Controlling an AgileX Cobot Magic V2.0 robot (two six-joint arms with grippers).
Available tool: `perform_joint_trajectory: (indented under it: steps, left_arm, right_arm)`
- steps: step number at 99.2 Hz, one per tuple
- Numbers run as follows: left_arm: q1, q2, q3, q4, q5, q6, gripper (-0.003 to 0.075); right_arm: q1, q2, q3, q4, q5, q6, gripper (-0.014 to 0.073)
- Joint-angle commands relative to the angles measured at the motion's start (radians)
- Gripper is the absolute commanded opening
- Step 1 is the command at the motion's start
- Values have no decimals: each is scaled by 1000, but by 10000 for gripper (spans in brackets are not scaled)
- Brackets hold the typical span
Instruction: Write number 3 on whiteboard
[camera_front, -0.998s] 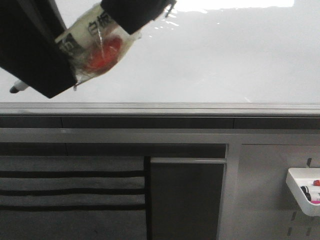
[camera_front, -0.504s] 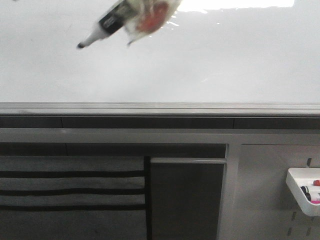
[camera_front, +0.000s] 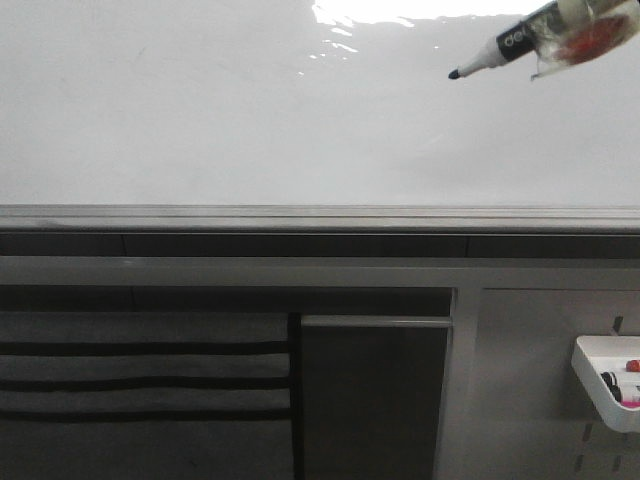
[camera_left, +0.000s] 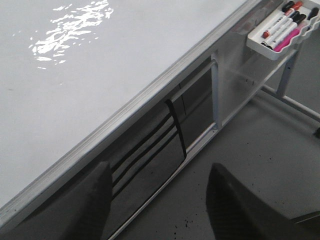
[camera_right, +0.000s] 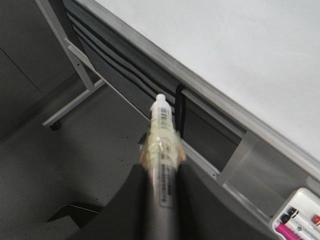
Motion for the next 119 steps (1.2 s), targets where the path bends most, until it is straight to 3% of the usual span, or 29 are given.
perform_joint_trajectory:
  steps: [1, 19, 39, 51, 66, 103, 119]
  left_arm:
    - [5, -6, -1, -33, -116, -17, 390]
    - [5, -6, -1, -33, -125, -17, 390]
    - [5, -6, -1, -33, -125, -17, 390]
    - [5, -6, -1, -33, -125, -17, 390]
    - [5, -6, -1, -33, -125, -17, 390]
    - [5, -6, -1, -33, -126, -17, 390]
    - [5, -6, -1, -33, -126, -17, 390]
  right_arm:
    - [-6, -17, -14, 48, -47, 3, 15]
    - [-6, -1, -28, 157, -117, 3, 15]
    - [-6, 176, -209, 152, -5, 58, 15]
    - [23, 286, -358, 55, 32, 145, 15]
    - [132, 349, -415, -152, -75, 299, 15]
    - [117, 556, -552, -156, -129, 308, 15]
    - [107, 598, -565, -224, -191, 306, 15]
